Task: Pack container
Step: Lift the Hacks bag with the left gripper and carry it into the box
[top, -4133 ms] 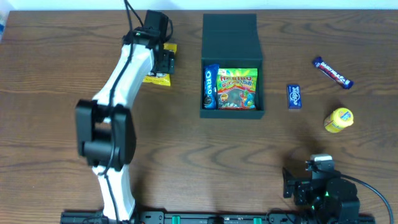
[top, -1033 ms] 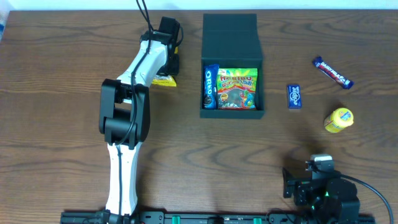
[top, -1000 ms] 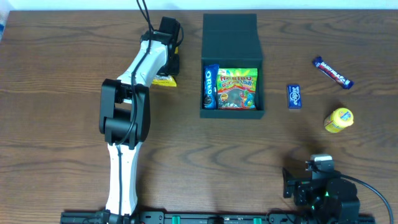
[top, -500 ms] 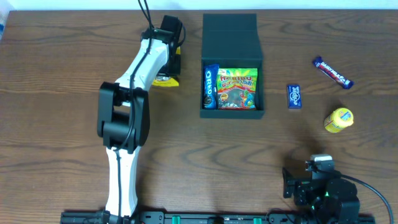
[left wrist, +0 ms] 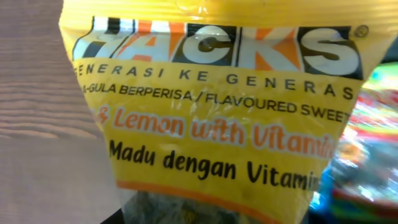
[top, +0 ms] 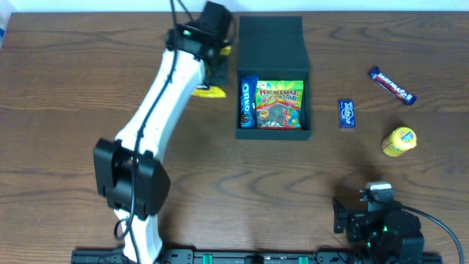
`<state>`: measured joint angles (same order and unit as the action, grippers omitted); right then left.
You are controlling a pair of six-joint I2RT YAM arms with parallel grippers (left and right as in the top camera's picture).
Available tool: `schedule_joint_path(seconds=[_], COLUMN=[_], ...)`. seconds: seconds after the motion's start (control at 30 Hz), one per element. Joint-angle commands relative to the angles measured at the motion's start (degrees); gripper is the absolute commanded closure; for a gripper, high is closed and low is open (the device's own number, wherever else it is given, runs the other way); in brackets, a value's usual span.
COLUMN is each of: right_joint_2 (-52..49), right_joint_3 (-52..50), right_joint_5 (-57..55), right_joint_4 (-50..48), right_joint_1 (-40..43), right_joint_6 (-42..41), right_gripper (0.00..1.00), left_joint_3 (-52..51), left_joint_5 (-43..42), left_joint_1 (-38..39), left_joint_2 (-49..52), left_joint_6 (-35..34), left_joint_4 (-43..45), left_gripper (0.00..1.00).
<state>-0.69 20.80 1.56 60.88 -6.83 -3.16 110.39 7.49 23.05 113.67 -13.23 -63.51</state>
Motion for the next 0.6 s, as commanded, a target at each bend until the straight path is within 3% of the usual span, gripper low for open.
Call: schedule_joint_path(seconds=[0.0,0.3,0.57], right_joint_2=[0.31,0.31,0.31], right_joint_3=[-0.39,-0.39,-0.39], right_joint_5=[0.22,0.2,0.22], right_joint_4=[0.39,0.39,0.39], right_joint_1=[0.55,0.55,0.55], right_joint_6=[0.66,0.68,0.68], right_gripper=[0.01,0.01,0.01], left_joint_3=[0.52,0.5,0.5], left_joint_5=[-0.02,0.57,0.37], left_joint_1=[5.57,14.99,15.15], left_joint_2=[-2.47,0.31,7.28], left_joint_6=[-5.11,-15.82,-17.75], left_joint_4=[-1.18,-0.37,2.67], left_gripper=[0.64,0.64,0.62])
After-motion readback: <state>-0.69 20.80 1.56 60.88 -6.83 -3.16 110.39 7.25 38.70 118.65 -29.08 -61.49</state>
